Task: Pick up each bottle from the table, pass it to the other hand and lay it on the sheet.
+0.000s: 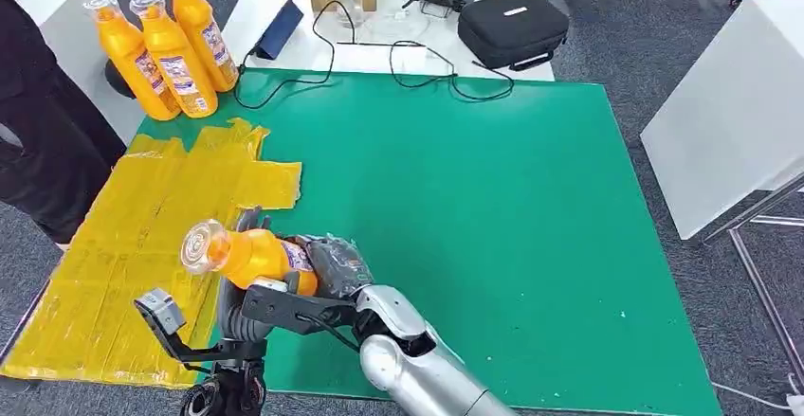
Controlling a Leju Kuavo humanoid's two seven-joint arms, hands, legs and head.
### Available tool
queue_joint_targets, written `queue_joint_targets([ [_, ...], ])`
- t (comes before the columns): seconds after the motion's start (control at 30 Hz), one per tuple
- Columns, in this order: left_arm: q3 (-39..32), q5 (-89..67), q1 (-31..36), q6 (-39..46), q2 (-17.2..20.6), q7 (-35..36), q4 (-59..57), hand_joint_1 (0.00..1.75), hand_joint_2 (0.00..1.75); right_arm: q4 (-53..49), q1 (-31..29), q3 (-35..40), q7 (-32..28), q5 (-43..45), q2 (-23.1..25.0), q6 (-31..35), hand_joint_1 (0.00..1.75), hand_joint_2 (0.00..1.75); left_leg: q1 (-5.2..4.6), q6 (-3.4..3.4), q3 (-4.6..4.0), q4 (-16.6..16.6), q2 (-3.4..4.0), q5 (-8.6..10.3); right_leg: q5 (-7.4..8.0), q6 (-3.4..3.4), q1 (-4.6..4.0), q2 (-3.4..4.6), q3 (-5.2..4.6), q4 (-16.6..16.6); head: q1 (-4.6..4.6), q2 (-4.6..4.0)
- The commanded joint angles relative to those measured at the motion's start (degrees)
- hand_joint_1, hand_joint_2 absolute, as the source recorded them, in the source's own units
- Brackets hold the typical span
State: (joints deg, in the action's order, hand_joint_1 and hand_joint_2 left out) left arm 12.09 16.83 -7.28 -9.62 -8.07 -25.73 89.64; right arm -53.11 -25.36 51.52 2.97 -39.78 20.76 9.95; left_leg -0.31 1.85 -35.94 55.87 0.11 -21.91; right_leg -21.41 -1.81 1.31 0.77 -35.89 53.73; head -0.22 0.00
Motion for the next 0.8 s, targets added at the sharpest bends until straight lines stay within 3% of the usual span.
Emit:
queue_joint_targets([
  [0.03, 3.0, 0.8, 3.1, -2.3, 0.6, -0.9, -3.4, 1.75, 1.75, 6.8, 0.2, 5.9, -0.2, 0.9, -0.8, 0.4, 1.75, 1.75, 0.07, -0.21, 0.51, 0.0, -0.21, -0.2, -0.27, 0.17, -0.08, -0.27, 0.52, 0.1, -0.02, 0.0],
  [0.3, 3.0, 2.4, 2.9, -2.2, 1.6, -2.4, -4.0, 1.75, 1.75, 7.0, 1.6, 3.4, -1.5, -0.7, -0.8, 1.2, 1.75, 1.75, 0.1, -0.32, 0.49, 0.1, -0.27, -0.14, -0.29, 0.2, -0.11, -0.33, 0.47, 0.2, 0.0, 0.0],
  [0.33, 2.9, 2.5, 2.8, -2.0, 1.8, -2.8, -3.9, 1.75, 1.75, 6.7, 2.1, 2.3, -2.2, -1.3, -0.8, 1.9, 1.06, 1.75, 0.08, -0.26, 0.29, 0.0, -0.25, 0.02, -0.14, 0.14, -0.09, -0.28, 0.29, 0.1, 0.0, 0.0],
  [0.37, 2.5, 2.5, 2.3, -1.5, 2.1, -3.3, -3.3, 1.75, 1.75, 5.3, 3.0, 0.6, -3.1, -1.4, -1.3, 2.8, 0.0, 1.75, 0.09, -0.3, 0.4, 0.0, -0.26, -0.04, -0.21, 0.17, -0.09, -0.31, 0.39, 0.1, 0.0, 0.0],
  [0.4, 1.9, 2.4, 1.7, -1.0, 2.2, -3.6, -2.7, 1.75, 1.75, 3.3, 4.0, -0.8, -3.8, -1.7, -2.0, 4.1, 0.0, 1.75, 0.11, -0.31, 0.45, 0.0, -0.28, -0.1, -0.26, 0.19, -0.12, -0.33, 0.44, 0.1, 0.02, 0.0],
  [0.43, 1.4, 2.2, 1.1, -0.5, 2.5, -4.0, -2.0, 1.75, 1.75, 0.9, 4.9, -2.2, -3.9, -2.0, -3.0, 4.5, 0.0, 0.0, 0.08, -0.25, 0.24, -0.1, -0.24, 0.05, -0.1, 0.11, -0.08, -0.27, 0.24, 0.0, 0.0, 0.0],
  [0.5, -0.7, 0.6, -0.4, 1.6, 2.9, -5.1, -0.3, 1.75, 1.75, -7.0, 7.4, -5.0, -4.2, -2.8, -6.1, 5.5, 0.0, 0.0, 0.14, -0.37, 0.62, 0.2, -0.33, -0.28, -0.43, 0.24, -0.15, -0.41, 0.63, 0.3, 0.02, 0.0],
  [0.63, -7.0, -8.6, -1.1, 9.3, 1.7, -5.9, 4.0, 1.75, 1.75, -23.7, 13.2, -10.8, -3.5, -5.3, -11.0, 4.1, 0.0, 0.0, 0.15, -0.28, 0.3, 0.1, -0.31, -0.15, -0.28, 0.14, -0.15, -0.34, 0.39, 0.2, -0.02, 0.0],
  [0.8, -7.2, -8.8, -0.9, 9.1, 1.1, -5.2, 4.1, 1.75, 1.75, -23.7, 13.6, -11.0, -3.3, -5.7, -10.4, 3.3, 0.0, 0.0, 0.11, -0.3, 0.24, 0.2, -0.24, -0.16, -0.26, 0.18, -0.12, -0.19, 0.3, 0.2, 0.0, 0.0],
])
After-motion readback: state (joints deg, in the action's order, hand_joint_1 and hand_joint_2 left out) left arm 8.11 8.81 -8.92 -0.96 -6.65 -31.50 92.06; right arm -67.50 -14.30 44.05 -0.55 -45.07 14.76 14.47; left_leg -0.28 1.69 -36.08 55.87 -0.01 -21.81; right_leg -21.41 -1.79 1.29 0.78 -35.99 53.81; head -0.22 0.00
